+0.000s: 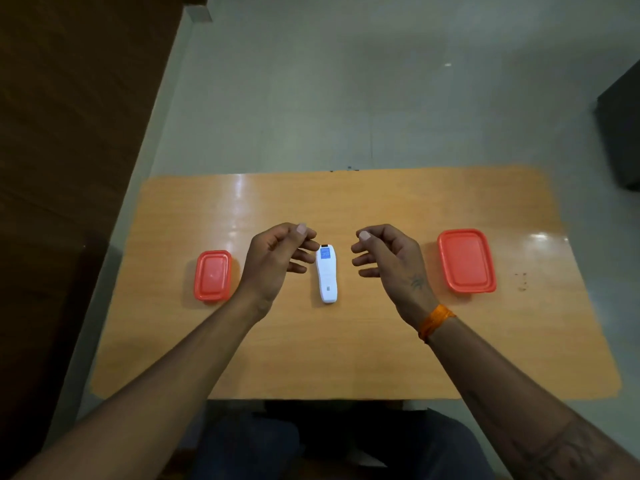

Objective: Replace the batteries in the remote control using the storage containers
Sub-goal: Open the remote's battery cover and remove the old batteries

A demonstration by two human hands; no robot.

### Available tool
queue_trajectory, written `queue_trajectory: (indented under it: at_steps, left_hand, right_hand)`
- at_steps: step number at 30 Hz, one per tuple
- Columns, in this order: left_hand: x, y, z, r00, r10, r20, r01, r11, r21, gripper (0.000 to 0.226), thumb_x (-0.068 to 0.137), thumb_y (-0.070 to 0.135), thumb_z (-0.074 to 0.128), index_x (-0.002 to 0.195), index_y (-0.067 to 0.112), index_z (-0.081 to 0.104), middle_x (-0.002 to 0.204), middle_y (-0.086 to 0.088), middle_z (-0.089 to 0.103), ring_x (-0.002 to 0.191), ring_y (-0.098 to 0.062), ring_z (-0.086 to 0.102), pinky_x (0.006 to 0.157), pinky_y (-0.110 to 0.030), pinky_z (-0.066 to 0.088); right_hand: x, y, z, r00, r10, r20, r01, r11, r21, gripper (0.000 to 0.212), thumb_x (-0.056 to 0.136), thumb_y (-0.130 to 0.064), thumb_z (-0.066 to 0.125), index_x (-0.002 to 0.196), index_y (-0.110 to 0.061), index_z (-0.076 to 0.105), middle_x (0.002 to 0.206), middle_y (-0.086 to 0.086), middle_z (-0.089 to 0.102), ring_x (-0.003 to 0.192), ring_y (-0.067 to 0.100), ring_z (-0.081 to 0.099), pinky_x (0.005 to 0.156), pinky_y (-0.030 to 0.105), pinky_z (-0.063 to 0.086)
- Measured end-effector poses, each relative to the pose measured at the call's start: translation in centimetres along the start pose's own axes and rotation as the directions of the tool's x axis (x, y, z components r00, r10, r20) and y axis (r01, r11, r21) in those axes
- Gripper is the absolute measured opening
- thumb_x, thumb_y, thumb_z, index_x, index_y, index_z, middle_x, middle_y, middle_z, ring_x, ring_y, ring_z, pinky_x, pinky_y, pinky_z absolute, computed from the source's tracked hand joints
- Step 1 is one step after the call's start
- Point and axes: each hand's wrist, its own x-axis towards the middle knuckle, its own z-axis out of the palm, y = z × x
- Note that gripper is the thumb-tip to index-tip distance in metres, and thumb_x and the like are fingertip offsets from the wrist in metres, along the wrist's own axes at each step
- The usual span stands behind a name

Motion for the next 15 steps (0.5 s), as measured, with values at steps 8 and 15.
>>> queue_trajectory:
  at_steps: [8,15]
  left_hand:
    - [5.2,-15.3,-0.5,0.998,0.028,-0.060,-0.028,1.000,-0.010,0.031,0.097,0.040,0.059,0.099,0.015,0.077,0.097,-0.012,0.078,0.082,-0.025,0.071,0.071,-0.039,0.056]
    - [6.5,-21.2,1.0,0.980,0.185,-0.071,-0.182,0.983,0.035,0.028,0.107,0.030,0.055,0.104,0.011,0.076,0.101,-0.019,0.076,0.079,-0.025,0.068,0.069,-0.036,0.056]
  right_hand:
    - [6.0,15.0,2.7,1.000,-0.010,-0.004,0.010,0.999,-0.039,0.016,0.103,-0.029,0.062,0.104,-0.017,0.072,0.092,0.006,0.077,0.080,0.019,0.073,0.073,0.043,0.063]
    - [8.5,20.1,3.3,0.983,-0.181,-0.024,0.179,0.980,-0.083,0.018,0.101,-0.029,0.063,0.105,-0.014,0.071,0.093,0.008,0.077,0.087,0.029,0.075,0.070,0.039,0.062]
